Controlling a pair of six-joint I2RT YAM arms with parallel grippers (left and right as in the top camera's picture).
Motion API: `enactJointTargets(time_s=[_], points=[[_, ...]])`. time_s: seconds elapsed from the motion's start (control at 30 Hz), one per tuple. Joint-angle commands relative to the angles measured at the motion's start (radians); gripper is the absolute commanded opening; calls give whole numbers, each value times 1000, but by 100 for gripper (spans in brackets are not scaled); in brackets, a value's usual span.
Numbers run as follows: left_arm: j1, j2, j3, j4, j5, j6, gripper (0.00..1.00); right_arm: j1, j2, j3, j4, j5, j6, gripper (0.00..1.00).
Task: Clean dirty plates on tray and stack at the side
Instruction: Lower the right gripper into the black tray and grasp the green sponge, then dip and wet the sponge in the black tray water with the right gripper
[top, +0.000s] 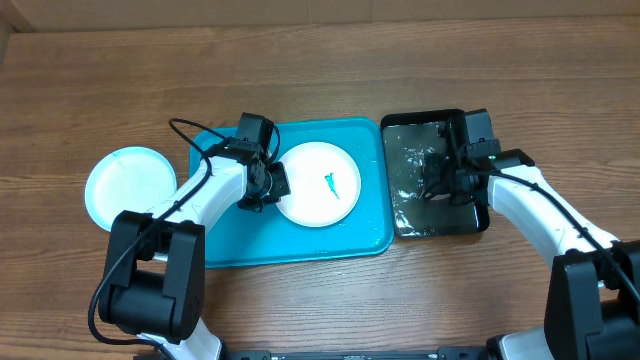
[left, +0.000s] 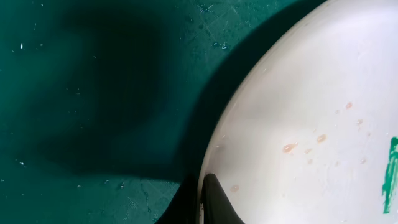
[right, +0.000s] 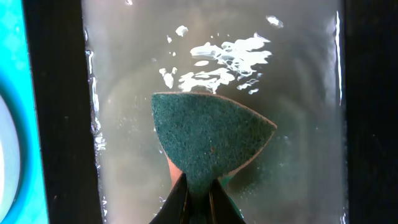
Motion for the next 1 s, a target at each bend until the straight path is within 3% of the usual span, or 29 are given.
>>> enactJointTargets(time_s=[0.0, 0.23, 0.43, 0.6, 0.8, 0.9, 0.97], points=[[0, 16, -12, -21, -30, 5, 4, 5, -27, 90, -32, -2, -34, 4], [4, 16, -12, -24, -30, 5, 7, 5, -24, 87, -105, -16, -33, 4], [4, 16, -12, -23, -30, 5, 4, 5, -5, 15, -62, -19, -34, 4], [4, 16, -12, -23, -29, 5, 16, 5, -4, 6, -27, -19, -34, 4], [4, 16, -12, -23, -29, 5, 20, 5, -4, 18, -27, -19, -38, 4], [4, 16, -12, -22, -29, 4, 11, 5, -4, 23, -29, -19, -38, 4], [4, 16, -12, -17, -30, 4, 12, 5, -4, 24, -28, -19, -38, 4]])
